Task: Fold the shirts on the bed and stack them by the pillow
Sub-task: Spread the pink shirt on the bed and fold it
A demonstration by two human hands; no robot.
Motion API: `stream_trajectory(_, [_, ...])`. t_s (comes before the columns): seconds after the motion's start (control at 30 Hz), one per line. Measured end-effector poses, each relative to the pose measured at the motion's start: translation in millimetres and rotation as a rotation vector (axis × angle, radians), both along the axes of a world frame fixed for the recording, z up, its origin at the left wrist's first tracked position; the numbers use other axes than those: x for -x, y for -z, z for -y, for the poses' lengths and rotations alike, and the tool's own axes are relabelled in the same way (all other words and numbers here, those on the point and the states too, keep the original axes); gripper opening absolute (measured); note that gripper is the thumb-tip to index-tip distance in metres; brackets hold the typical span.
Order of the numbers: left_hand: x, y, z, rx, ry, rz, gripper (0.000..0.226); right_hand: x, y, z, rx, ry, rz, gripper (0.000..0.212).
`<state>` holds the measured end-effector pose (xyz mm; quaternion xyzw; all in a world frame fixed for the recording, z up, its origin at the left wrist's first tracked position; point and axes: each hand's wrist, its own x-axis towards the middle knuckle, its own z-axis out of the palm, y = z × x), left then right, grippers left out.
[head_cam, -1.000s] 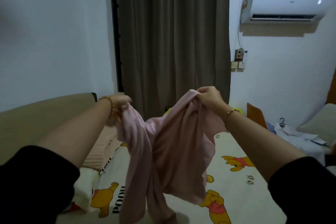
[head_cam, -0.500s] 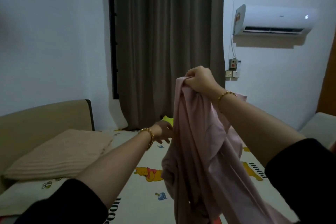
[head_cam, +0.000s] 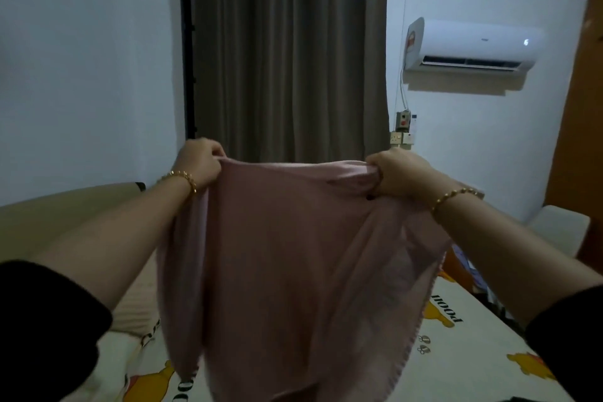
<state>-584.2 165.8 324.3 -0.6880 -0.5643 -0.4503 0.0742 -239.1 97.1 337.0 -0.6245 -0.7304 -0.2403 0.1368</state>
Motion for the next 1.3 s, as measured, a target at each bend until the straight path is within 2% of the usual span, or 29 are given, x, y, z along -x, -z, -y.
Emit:
stream_trajectory(0.07, [5.7, -24.2, 8.0, -0.063, -0.021, -0.011, 0.026, -0.9, 9.1, -9.3, -0.073, 0.028, -0.066, 0.019])
stream_trajectory(0.13, [14.3, -41.6, 15.0, -0.105, -0.051, -0.011, 0.026, -1.6, 12.4, -13.9, -0.056, 0.01, -0.221, 0.022])
stream_trajectory(0.27, [36.1, -54.0, 19.6, -0.065, -0.124, -0.018, 0.028, 3.7, 17.3, -9.6, 0.111, -0.192, -0.617, 0.029])
stream_trajectory(0.33, [44.8, -50.0, 21.6, -0.02, -0.142, -0.016, 0.029, 8.2, 22.3, -6.5, 0.099, -0.268, -0.686, 0.029])
stream_trajectory(0.4, [50.4, -42.2, 24.8, 0.02, -0.151, -0.014, 0.028, 10.0, 24.5, -2.9, 0.051, -0.272, -0.604, 0.033])
stream_trajectory(0.53, [58.3, -23.9, 31.3, 0.073, -0.14, -0.067, 0.023, 0.5, 23.3, 2.7, -0.03, -0.142, -0.115, 0.061])
stream_trajectory(0.6, [60.2, -16.3, 30.5, 0.057, -0.146, -0.133, 0.025, -8.3, 25.7, 2.6, -0.073, -0.113, -0.025, 0.07])
stream_trajectory(0.7, [56.2, -7.1, 33.0, 0.088, -0.154, -0.168, 0.028, -16.5, 29.4, 2.8, -0.108, -0.182, -0.132, 0.072])
stream_trajectory(0.8, [51.8, 0.9, 38.6, 0.115, -0.164, -0.147, 0.026, -19.7, 34.2, 8.0, -0.102, -0.282, -0.423, 0.064])
stream_trajectory(0.87, [51.6, 6.1, 42.3, 0.142, -0.178, -0.123, 0.025, -20.9, 36.5, 14.6, -0.153, -0.334, -0.581, 0.049])
stream_trajectory(0.97, [52.9, 15.0, 47.8, 0.203, -0.21, -0.097, 0.024, -23.3, 36.3, 27.0, -0.208, -0.439, -0.704, 0.02])
stream_trajectory(1.07, [54.3, 22.8, 52.0, 0.251, -0.235, -0.083, 0.024, -23.3, 31.6, 35.6, -0.129, -0.427, -0.826, 0.01])
stream_trajectory(1.13, [54.1, 27.1, 54.4, 0.265, -0.252, -0.088, 0.023, -22.7, 29.2, 39.0, 0.019, -0.373, -0.833, 0.015])
stream_trajectory(1.2, [53.6, 30.5, 55.7, 0.272, -0.25, -0.098, 0.023, -21.9, 30.3, 39.0, 0.114, -0.274, -0.727, 0.021])
stream_trajectory(1.3, [52.2, 32.1, 57.7, 0.263, -0.225, -0.093, 0.024, -19.5, 34.2, 37.0, 0.075, -0.198, -0.674, 0.024])
